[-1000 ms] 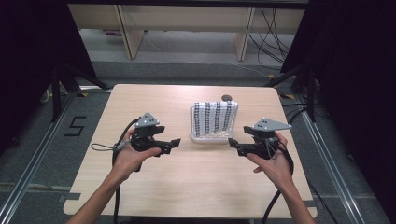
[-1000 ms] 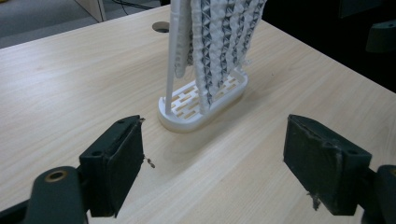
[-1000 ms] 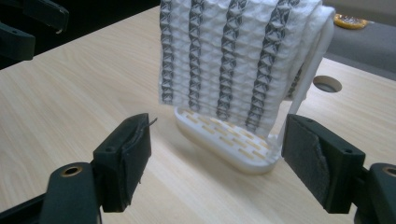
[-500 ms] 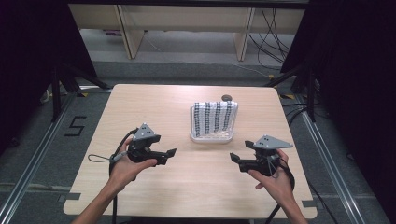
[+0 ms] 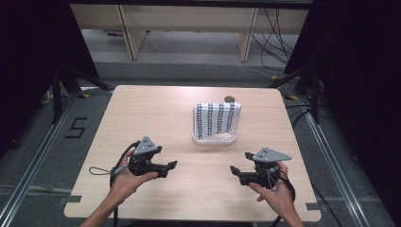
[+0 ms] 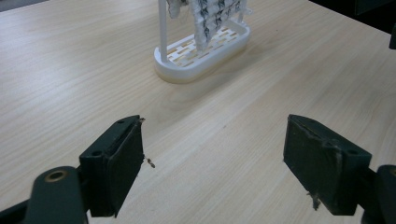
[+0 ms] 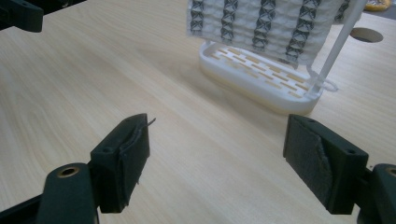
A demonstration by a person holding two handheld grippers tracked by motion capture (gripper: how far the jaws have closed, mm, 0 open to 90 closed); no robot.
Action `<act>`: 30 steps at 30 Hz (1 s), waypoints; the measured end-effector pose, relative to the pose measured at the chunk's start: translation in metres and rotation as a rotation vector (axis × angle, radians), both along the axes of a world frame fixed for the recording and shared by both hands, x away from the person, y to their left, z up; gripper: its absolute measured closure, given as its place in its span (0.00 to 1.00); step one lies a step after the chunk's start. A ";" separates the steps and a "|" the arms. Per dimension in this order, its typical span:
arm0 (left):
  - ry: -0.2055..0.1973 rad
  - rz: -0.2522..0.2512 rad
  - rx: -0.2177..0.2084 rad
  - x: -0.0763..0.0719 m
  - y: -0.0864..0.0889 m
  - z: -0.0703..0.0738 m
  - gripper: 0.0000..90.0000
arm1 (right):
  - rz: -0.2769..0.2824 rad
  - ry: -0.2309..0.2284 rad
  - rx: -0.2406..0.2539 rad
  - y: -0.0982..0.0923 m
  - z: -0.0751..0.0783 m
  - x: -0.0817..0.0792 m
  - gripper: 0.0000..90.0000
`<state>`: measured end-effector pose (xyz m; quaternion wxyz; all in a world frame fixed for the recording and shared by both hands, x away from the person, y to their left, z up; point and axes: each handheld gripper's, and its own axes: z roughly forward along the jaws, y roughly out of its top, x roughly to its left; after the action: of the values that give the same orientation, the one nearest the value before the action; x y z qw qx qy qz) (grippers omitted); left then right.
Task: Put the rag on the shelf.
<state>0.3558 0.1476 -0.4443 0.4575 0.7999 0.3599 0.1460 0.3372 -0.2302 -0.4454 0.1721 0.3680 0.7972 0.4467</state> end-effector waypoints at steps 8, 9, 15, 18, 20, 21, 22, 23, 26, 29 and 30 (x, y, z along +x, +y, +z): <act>0.003 -0.015 0.002 -0.018 0.012 -0.018 0.22 | -0.006 0.011 0.018 -0.001 -0.004 -0.011 0.24; 0.003 -0.014 0.012 -0.021 0.013 -0.019 0.22 | -0.012 0.024 0.010 -0.001 -0.004 -0.013 0.24; -0.003 -0.029 0.051 -0.032 0.018 -0.025 0.21 | 0.006 0.017 0.003 0.001 -0.009 -0.021 0.23; -0.012 -0.018 0.033 -0.036 0.019 -0.029 0.21 | 0.006 0.020 0.005 0.003 -0.013 -0.025 0.23; -0.018 -0.014 0.046 -0.040 0.019 -0.033 0.21 | 0.021 -0.022 -0.019 0.002 -0.019 -0.025 0.22; -0.019 -0.015 0.068 -0.043 0.019 -0.037 0.21 | 0.025 -0.028 -0.027 0.002 -0.021 -0.025 0.22; -0.019 -0.015 0.068 -0.043 0.019 -0.037 0.20 | 0.025 -0.028 -0.027 0.002 -0.021 -0.025 0.22; -0.016 -0.014 0.071 -0.044 0.019 -0.039 0.20 | 0.018 -0.002 -0.016 0.004 -0.022 -0.028 0.22; -0.013 -0.023 0.068 -0.047 0.019 -0.044 0.20 | 0.039 -0.004 -0.031 0.005 -0.024 -0.028 0.21; -0.016 -0.040 0.081 -0.049 0.018 -0.047 0.19 | 0.036 -0.003 -0.048 0.006 -0.027 -0.032 0.21; -0.016 -0.040 0.081 -0.049 0.018 -0.047 0.19 | 0.036 -0.003 -0.048 0.006 -0.027 -0.032 0.21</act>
<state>0.3065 0.1654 -0.4910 0.4303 0.8237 0.3339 0.1578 0.3053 -0.2243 -0.4724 0.1739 0.3486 0.8141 0.4308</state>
